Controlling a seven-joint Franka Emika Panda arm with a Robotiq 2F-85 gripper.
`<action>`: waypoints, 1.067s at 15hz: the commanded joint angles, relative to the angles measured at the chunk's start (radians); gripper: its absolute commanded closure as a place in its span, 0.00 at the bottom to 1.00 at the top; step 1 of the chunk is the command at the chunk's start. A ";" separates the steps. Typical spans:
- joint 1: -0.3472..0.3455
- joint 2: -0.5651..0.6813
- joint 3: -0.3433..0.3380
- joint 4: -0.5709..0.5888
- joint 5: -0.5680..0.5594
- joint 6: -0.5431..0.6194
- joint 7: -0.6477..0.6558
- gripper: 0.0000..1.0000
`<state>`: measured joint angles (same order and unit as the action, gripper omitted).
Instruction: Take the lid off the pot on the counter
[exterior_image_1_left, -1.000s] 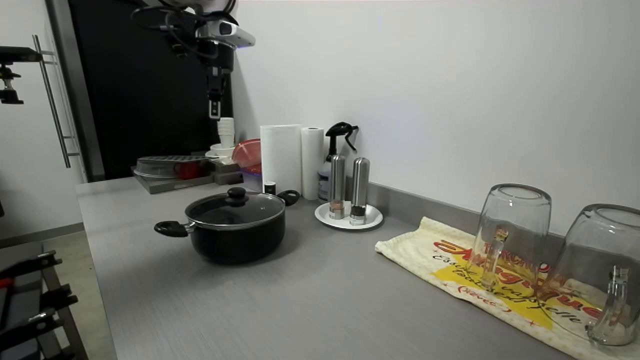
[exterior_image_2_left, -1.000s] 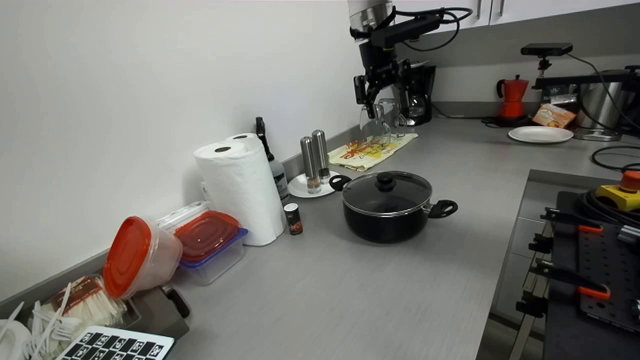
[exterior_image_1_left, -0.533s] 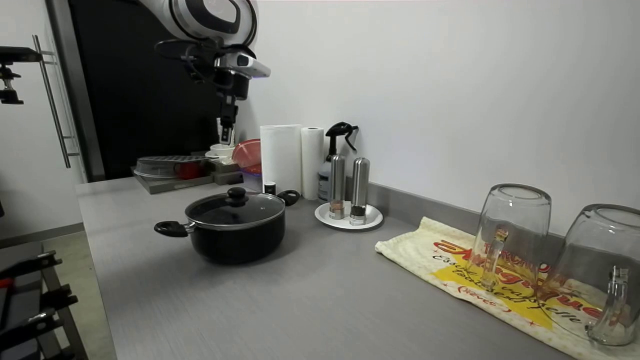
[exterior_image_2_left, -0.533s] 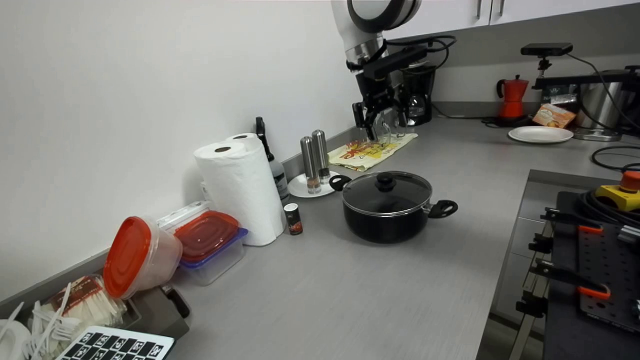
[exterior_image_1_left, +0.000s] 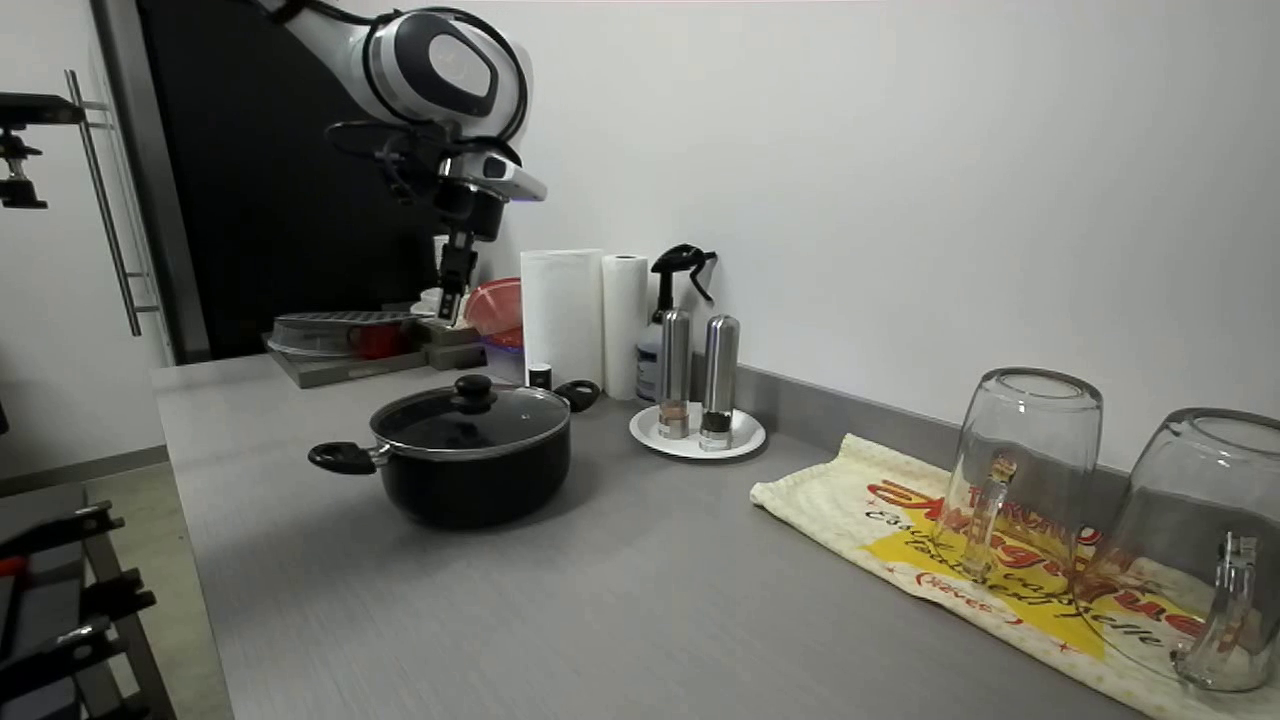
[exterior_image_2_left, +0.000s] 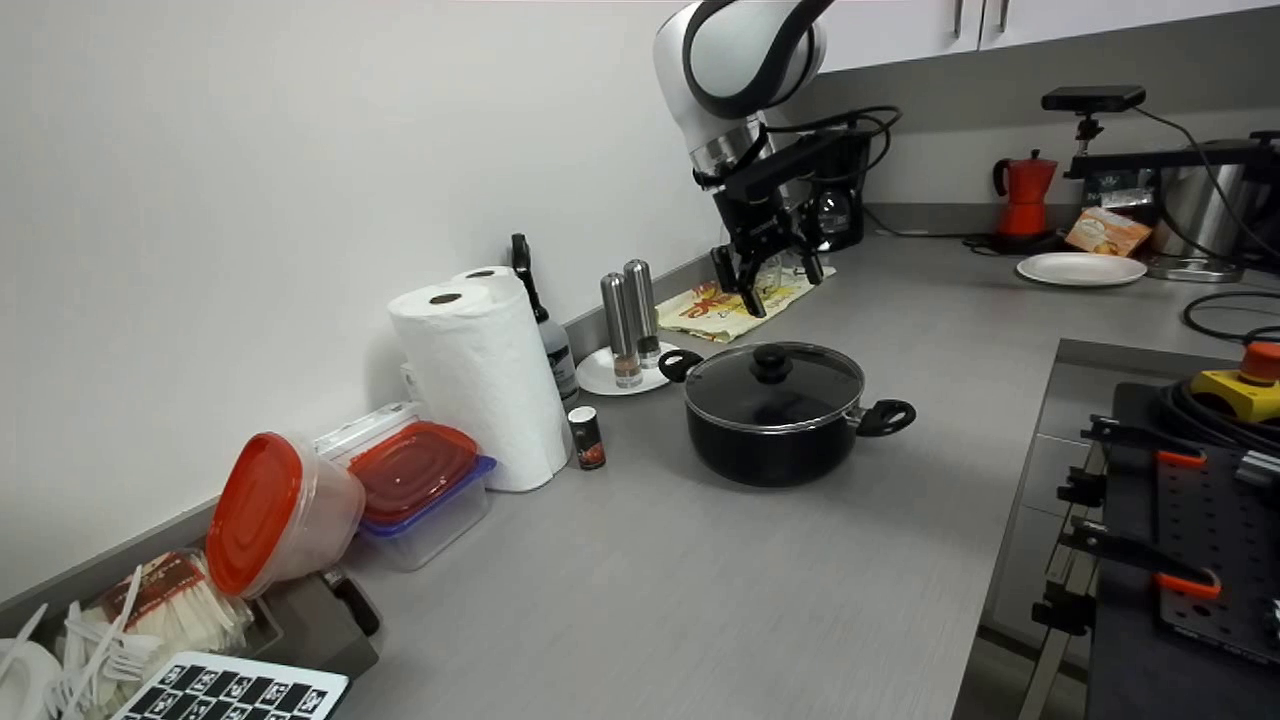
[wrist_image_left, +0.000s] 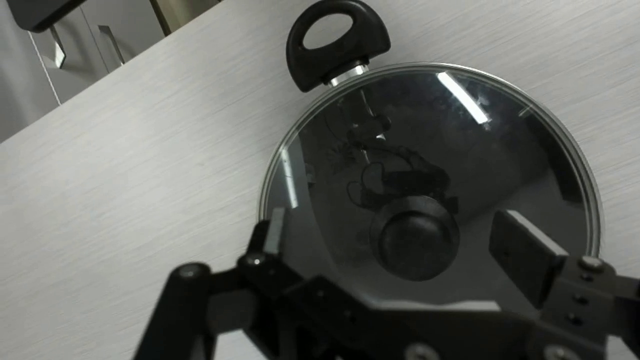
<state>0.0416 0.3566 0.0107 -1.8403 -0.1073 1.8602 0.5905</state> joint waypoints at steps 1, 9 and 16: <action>0.023 0.042 -0.024 0.044 0.024 -0.025 0.017 0.00; 0.029 0.069 -0.035 0.046 0.059 0.096 0.080 0.00; 0.027 0.116 -0.059 0.041 0.057 0.111 0.108 0.00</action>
<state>0.0517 0.4448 -0.0279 -1.8164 -0.0652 1.9627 0.6769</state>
